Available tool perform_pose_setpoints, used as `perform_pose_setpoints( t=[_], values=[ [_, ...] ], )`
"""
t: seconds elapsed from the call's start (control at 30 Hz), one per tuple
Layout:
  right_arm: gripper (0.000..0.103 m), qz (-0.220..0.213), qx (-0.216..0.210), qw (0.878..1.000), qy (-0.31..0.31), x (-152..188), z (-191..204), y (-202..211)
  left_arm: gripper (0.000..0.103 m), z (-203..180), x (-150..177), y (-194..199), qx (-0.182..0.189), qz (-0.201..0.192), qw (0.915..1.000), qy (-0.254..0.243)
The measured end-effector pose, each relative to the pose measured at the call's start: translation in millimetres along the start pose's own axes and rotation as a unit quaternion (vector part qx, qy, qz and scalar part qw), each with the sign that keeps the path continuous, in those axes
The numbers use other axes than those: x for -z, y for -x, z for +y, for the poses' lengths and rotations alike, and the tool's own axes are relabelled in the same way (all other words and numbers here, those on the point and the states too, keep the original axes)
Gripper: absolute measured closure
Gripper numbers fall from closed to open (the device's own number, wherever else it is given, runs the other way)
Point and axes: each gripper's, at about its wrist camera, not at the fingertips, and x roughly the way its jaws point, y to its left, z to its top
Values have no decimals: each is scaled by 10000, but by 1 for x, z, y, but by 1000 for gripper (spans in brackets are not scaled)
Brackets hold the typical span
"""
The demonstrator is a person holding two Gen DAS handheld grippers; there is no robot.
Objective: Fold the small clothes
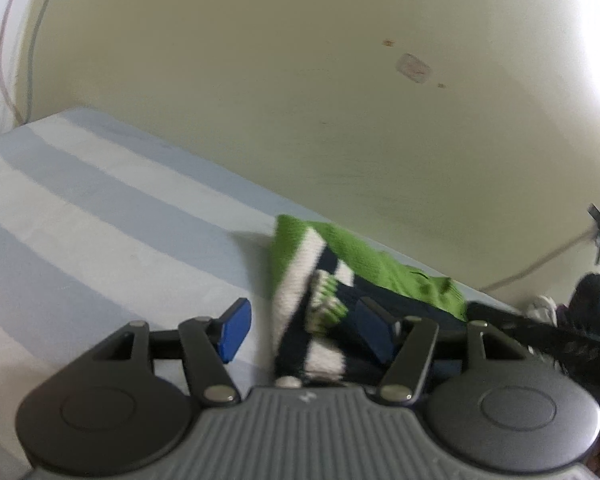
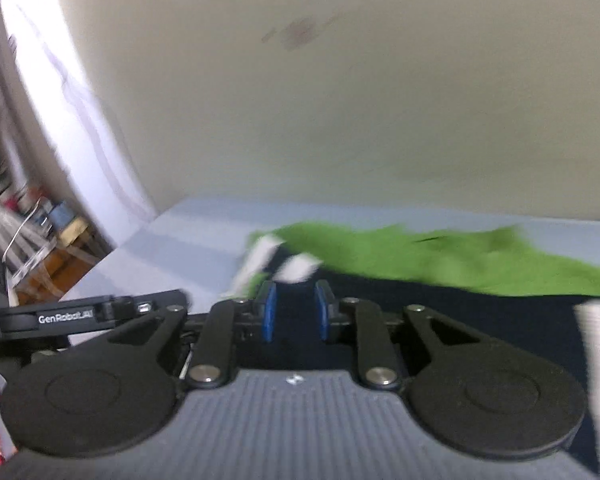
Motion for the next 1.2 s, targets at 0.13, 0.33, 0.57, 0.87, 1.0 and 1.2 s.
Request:
perform_pose_setpoints(
  t=[0.13, 0.33, 0.57, 0.87, 1.0, 1.2],
  values=[
    [78, -341, 641, 9971, -242, 14, -41, 49, 43, -15, 8, -9, -109, 43, 9993, -365],
    [78, -415, 1002, 9919, -661, 38, -78, 75, 44, -19, 16, -29, -422, 336, 9973, -496],
    [102, -225, 1519, 9850, -782, 41, -113, 44, 45, -26, 22, -35, -836, 405, 9919, -869],
    [88, -487, 1454, 9825, -1059, 50, -107, 65, 42, -26, 21, -32, -852, 397, 9917, -877],
    [87, -522, 1102, 9916, -423, 50, -68, 77, 42, -23, 19, -22, -689, 149, 9951, -694],
    [87, -256, 345, 9989, 168, 45, -14, 48, 42, -32, 22, -20, -705, 17, 9932, -931]
  ],
)
